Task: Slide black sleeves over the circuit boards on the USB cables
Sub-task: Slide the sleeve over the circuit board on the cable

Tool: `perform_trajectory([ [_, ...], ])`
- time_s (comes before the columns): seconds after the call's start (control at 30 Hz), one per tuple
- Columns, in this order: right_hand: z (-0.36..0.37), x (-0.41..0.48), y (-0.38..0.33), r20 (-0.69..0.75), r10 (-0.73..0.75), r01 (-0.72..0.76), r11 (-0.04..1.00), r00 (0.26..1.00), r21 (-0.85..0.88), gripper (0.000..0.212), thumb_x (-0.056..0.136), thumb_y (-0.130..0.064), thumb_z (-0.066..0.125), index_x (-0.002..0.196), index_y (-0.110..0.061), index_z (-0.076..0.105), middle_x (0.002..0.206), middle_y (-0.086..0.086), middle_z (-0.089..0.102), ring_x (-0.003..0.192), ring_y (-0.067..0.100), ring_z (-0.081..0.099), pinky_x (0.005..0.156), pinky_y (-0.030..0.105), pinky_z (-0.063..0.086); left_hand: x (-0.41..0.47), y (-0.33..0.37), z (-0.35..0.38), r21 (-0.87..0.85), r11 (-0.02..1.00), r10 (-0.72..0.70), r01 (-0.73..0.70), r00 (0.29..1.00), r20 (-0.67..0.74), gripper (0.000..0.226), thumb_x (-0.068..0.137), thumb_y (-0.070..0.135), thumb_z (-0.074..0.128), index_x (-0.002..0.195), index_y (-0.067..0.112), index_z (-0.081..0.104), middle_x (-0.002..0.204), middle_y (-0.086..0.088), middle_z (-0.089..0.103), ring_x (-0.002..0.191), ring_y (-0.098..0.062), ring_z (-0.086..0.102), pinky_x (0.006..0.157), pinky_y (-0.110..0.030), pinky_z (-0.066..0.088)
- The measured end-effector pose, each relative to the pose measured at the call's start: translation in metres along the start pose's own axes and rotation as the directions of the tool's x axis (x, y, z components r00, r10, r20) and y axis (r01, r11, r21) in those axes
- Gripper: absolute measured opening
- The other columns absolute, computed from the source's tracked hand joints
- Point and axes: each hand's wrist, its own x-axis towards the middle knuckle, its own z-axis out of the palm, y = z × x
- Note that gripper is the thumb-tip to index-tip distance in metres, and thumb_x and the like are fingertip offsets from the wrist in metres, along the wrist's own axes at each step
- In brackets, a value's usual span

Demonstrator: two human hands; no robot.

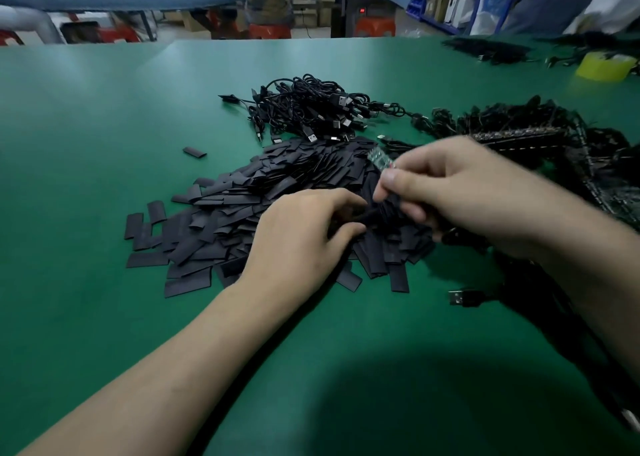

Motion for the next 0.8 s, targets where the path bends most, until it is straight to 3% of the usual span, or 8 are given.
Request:
perform_trajectory([
  [0.13,0.022,0.002,0.024,-0.137,0.041,-0.042,0.999,0.990,-0.005,0.029,0.103,-0.031,0.057,0.084,-0.018,0.074,0.053,-0.004,0.061,0.048,0.012,0.050,0.054,0.031,0.042,0.000,-0.007,-0.005,-0.054,0.997,-0.051,0.047,0.996,-0.074,0.020,0.092,0.029,0.074,0.111,0.032,0.075,0.100,0.015,0.075,0.094,-0.009,0.068,0.086,-0.036,0.055],
  [0.2,0.024,0.002,0.030,-0.196,0.015,-0.015,1.000,0.981,0.004,0.029,0.103,-0.032,0.056,0.083,-0.017,0.071,0.054,-0.003,0.061,0.047,0.015,0.052,0.054,0.037,0.046,-0.001,-0.008,-0.006,-0.162,0.986,-0.062,0.046,0.994,-0.091,0.018,0.092,0.023,0.075,0.108,0.031,0.077,0.095,0.016,0.074,0.090,-0.005,0.068,0.084,-0.033,0.056],
  [0.27,0.024,0.000,0.031,-0.173,-0.006,0.014,0.999,0.985,0.045,0.032,0.104,-0.032,0.056,0.081,-0.013,0.066,0.055,-0.003,0.059,0.046,0.020,0.053,0.054,0.044,0.051,-0.002,-0.005,-0.007,-0.322,0.944,-0.097,0.078,0.994,-0.045,0.019,0.093,0.020,0.075,0.104,0.035,0.077,0.091,0.017,0.075,0.087,-0.004,0.070,0.080,-0.024,0.055],
  [0.37,0.026,-0.004,0.030,-0.077,0.002,0.011,0.986,0.997,0.163,0.031,0.104,-0.030,0.058,0.080,-0.013,0.067,0.055,-0.004,0.053,0.049,0.017,0.047,0.050,0.038,0.050,-0.002,-0.003,-0.006,-0.449,0.888,-0.116,0.104,0.993,0.001,0.020,0.094,0.019,0.074,0.102,0.037,0.076,0.091,0.018,0.077,0.088,-0.003,0.072,0.081,-0.022,0.056],
  [0.5,0.028,-0.005,0.031,-0.096,0.009,0.014,0.972,0.995,0.233,0.030,0.103,-0.026,0.061,0.083,-0.004,0.067,0.054,-0.001,0.048,0.048,0.016,0.042,0.046,0.031,0.050,-0.003,-0.004,-0.009,-0.279,0.958,0.036,-0.060,0.995,-0.090,0.020,0.089,0.029,0.080,0.109,0.029,0.079,0.091,0.014,0.073,0.084,-0.004,0.067,0.077,-0.015,0.049],
  [0.57,0.029,-0.006,0.031,-0.093,0.014,0.009,0.972,0.996,0.234,0.029,0.103,-0.026,0.061,0.083,-0.004,0.067,0.053,-0.001,0.048,0.046,0.018,0.045,0.046,0.038,0.052,-0.004,-0.004,-0.009,-0.177,0.975,0.114,-0.134,0.987,-0.115,0.029,0.084,0.036,0.083,0.110,0.023,0.079,0.093,0.010,0.070,0.083,-0.005,0.064,0.077,-0.017,0.049],
  [0.67,0.032,-0.007,0.030,-0.062,-0.013,0.024,0.983,0.998,0.182,0.031,0.104,-0.030,0.058,0.085,-0.007,0.066,0.057,-0.001,0.051,0.045,0.022,0.056,0.054,0.050,0.052,-0.003,-0.006,-0.010,-0.135,0.978,0.137,-0.157,0.980,-0.144,0.025,0.084,0.036,0.084,0.106,0.023,0.081,0.093,0.010,0.071,0.082,-0.008,0.066,0.075,-0.028,0.054],
  [0.8,0.026,-0.005,0.029,-0.095,-0.026,0.042,0.985,0.995,0.169,0.034,0.108,-0.033,0.046,0.091,-0.022,0.074,0.066,0.000,0.047,0.053,0.014,0.058,0.057,0.026,0.048,0.000,-0.012,-0.014,-0.238,0.969,0.020,-0.064,0.983,-0.183,0.023,0.081,0.030,0.085,0.102,0.024,0.082,0.091,0.014,0.073,0.080,-0.001,0.066,0.074,-0.024,0.054],
])
